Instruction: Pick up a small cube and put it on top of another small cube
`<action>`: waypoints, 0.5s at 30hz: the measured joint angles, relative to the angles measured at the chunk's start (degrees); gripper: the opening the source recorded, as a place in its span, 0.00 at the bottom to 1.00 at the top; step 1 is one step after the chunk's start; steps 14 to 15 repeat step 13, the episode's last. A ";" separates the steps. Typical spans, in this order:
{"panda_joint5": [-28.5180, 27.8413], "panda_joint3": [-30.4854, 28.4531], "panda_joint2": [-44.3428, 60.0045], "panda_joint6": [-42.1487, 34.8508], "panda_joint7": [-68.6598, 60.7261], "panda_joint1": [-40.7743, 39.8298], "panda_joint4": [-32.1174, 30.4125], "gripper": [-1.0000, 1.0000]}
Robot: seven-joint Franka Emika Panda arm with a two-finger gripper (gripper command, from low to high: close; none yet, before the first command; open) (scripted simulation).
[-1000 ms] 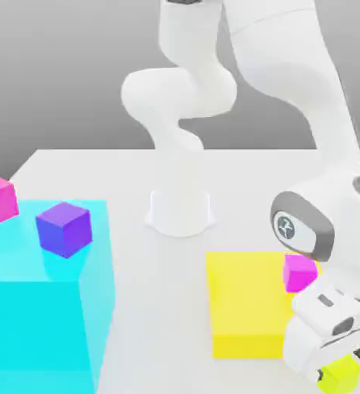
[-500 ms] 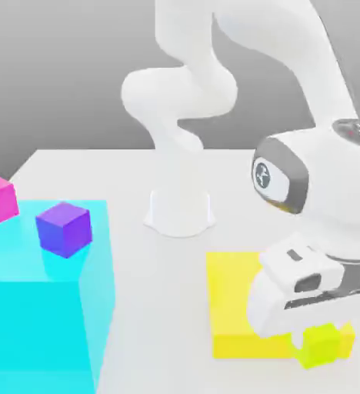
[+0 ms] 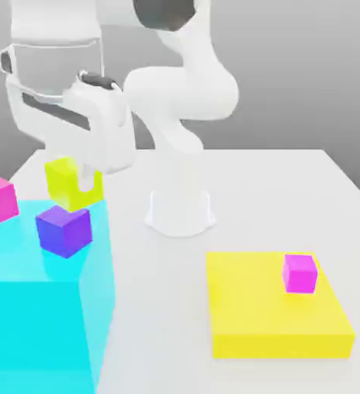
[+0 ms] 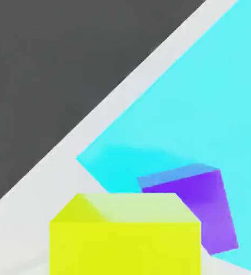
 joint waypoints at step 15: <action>-0.14 -0.19 -0.46 -0.09 0.54 -0.52 -0.38 1.00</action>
